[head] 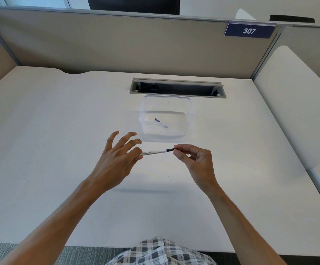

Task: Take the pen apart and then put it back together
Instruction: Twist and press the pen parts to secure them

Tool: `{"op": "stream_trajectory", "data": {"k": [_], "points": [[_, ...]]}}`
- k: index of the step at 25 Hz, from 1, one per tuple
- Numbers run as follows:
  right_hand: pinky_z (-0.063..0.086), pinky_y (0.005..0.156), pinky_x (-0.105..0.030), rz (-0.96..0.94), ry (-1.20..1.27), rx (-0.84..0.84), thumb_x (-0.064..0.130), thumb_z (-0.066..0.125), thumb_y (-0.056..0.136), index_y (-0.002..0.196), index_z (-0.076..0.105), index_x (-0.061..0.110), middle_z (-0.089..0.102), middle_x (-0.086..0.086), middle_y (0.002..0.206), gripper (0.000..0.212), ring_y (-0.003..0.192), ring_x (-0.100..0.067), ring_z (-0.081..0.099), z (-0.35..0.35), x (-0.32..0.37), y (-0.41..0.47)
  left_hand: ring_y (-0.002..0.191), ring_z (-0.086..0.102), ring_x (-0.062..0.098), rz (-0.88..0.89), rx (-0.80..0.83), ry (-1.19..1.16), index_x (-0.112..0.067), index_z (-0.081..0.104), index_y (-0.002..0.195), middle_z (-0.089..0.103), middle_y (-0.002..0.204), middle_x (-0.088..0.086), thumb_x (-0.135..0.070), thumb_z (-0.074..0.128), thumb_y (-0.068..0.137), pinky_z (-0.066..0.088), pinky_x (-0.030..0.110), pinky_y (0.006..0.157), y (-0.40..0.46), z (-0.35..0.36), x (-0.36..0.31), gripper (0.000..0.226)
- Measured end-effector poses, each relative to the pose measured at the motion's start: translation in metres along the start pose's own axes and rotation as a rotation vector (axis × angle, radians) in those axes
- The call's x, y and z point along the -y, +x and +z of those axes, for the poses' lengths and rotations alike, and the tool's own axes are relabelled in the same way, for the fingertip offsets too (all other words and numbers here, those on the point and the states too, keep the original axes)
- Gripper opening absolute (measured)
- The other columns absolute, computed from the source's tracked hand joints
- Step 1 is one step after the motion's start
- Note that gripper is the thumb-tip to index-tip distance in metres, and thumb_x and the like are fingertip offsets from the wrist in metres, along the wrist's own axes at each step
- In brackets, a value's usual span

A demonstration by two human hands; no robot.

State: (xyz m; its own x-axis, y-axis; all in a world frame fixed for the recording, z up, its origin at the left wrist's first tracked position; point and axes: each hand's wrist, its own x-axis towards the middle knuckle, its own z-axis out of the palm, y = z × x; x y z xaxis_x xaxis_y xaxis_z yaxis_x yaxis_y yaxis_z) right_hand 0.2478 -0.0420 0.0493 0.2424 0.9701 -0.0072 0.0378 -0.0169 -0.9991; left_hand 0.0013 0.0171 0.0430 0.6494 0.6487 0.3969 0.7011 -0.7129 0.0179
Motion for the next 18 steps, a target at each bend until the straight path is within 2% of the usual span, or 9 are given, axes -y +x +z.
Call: {"op": "stream_trajectory", "data": {"k": [3, 9, 16, 18], "points": [[0.043, 0.067, -0.014, 0.003, -0.040, 0.012, 0.011, 0.074, 0.086, 0.092, 0.080, 0.017, 0.078, 0.009, 0.091, 0.011, 0.078, 0.001, 0.066, -0.0009, -0.0021, -0.0001, 0.136, 0.045, 0.026, 0.000, 0.003, -0.007, -0.017, 0.064, 0.096, 0.064, 0.122, -0.001, -0.030, 0.040, 0.100, 0.022, 0.052, 0.115, 0.0007, -0.0009, -0.0007, 0.027], [0.044, 0.074, -0.029, -0.037, -0.130, 0.037, 0.015, 0.072, 0.089, 0.091, 0.079, 0.020, 0.077, 0.012, 0.092, 0.010, 0.088, -0.006, 0.067, 0.0010, -0.0052, -0.0022, 0.135, 0.045, 0.026, 0.009, -0.003, -0.005, -0.018, 0.064, 0.096, 0.065, 0.122, 0.000, -0.031, 0.039, 0.100, 0.023, 0.053, 0.115, 0.0024, -0.0014, -0.0037, 0.029], [0.046, 0.071, -0.037, -0.043, -0.182, 0.039, 0.019, 0.067, 0.093, 0.089, 0.074, 0.021, 0.074, 0.017, 0.086, 0.009, 0.081, -0.005, 0.065, 0.0015, -0.0018, -0.0021, 0.135, 0.046, 0.026, 0.016, -0.023, -0.008, -0.018, 0.064, 0.097, 0.064, 0.123, 0.000, -0.032, 0.041, 0.100, 0.022, 0.053, 0.115, 0.0066, -0.0022, -0.0053, 0.028], [0.047, 0.069, -0.035, -0.063, -0.225, 0.049, 0.020, 0.062, 0.096, 0.088, 0.070, 0.020, 0.072, 0.019, 0.084, 0.011, 0.080, -0.004, 0.065, 0.0019, -0.0008, -0.0023, 0.134, 0.046, 0.026, 0.025, -0.039, -0.018, -0.018, 0.064, 0.097, 0.065, 0.122, -0.001, -0.031, 0.043, 0.100, 0.022, 0.054, 0.115, 0.0076, -0.0027, -0.0056, 0.026]]}}
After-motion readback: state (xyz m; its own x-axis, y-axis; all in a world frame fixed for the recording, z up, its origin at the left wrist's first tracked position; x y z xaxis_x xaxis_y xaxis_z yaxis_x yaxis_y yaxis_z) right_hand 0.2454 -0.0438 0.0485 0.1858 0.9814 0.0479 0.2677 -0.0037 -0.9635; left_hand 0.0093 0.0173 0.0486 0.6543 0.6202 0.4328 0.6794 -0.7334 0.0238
